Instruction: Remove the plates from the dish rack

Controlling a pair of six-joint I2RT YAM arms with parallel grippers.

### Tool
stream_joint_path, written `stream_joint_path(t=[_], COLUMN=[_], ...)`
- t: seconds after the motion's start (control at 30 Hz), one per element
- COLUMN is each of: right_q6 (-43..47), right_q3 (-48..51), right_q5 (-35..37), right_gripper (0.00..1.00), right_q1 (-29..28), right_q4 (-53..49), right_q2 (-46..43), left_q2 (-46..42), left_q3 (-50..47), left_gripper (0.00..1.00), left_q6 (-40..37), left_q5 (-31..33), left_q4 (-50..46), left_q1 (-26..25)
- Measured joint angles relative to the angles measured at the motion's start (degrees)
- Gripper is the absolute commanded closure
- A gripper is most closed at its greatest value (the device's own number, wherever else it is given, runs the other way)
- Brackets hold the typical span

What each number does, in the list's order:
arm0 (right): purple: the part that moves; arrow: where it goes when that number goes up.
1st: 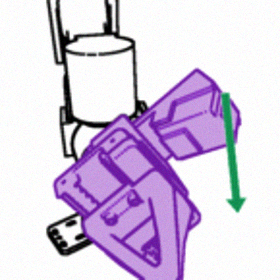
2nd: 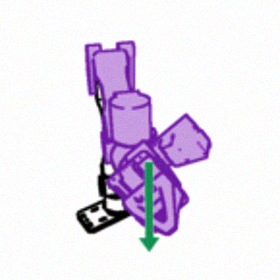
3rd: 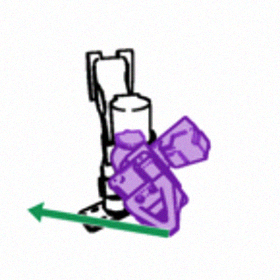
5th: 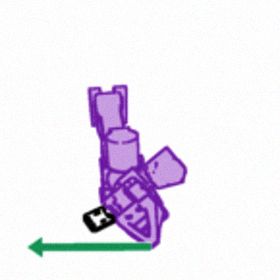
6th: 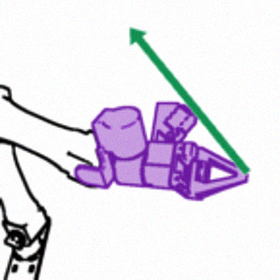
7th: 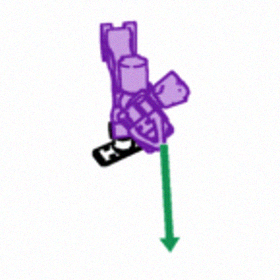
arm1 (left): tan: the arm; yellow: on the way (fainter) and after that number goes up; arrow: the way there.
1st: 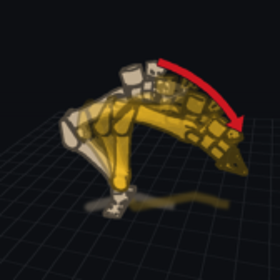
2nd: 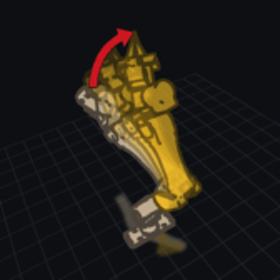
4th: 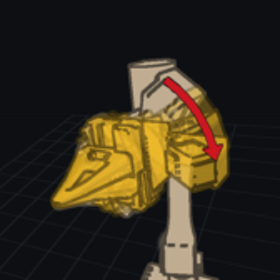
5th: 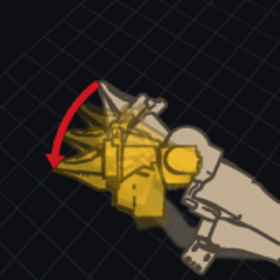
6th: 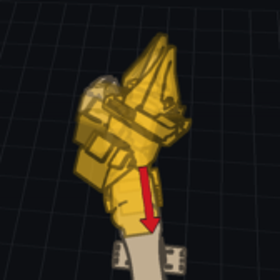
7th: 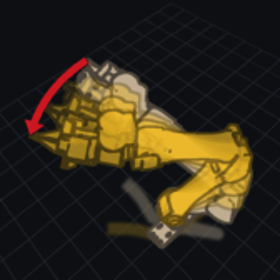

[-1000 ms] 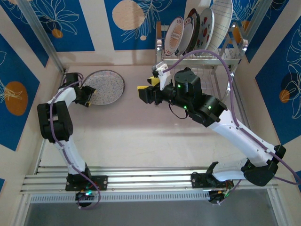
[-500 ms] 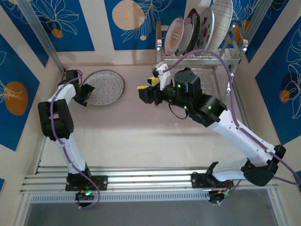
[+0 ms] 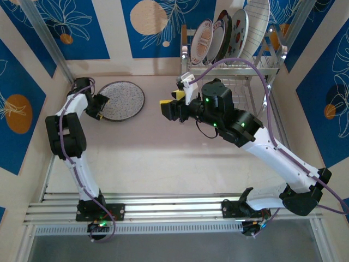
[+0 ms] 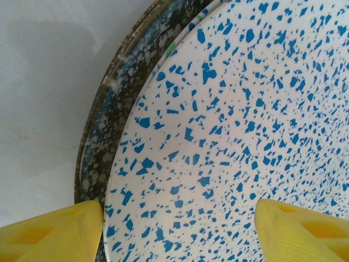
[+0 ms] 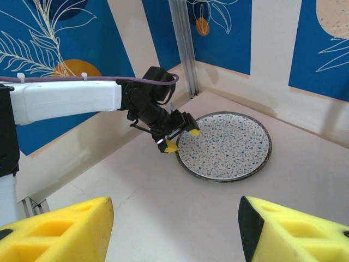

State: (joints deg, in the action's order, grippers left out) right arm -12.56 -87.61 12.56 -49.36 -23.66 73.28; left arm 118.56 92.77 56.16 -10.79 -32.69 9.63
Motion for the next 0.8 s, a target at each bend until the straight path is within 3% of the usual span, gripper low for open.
stream_joint_path(t=[0.4, 0.8], right_q6=[0.02, 4.20], right_q3=[-0.02, -6.82], right_q5=[0.63, 5.81], right_gripper=[0.37, 0.37], right_q1=[0.00, 3.41], right_q4=[-0.15, -3.61], right_q2=[-0.74, -1.36], left_q2=[-0.70, -17.33], left_q3=[0.17, -6.27], left_gripper=[0.19, 0.16], left_q6=[-1.64, 0.13], left_q5=[1.51, 4.11], left_q4=[-1.79, -1.22], left_q1=[-0.02, -2.67])
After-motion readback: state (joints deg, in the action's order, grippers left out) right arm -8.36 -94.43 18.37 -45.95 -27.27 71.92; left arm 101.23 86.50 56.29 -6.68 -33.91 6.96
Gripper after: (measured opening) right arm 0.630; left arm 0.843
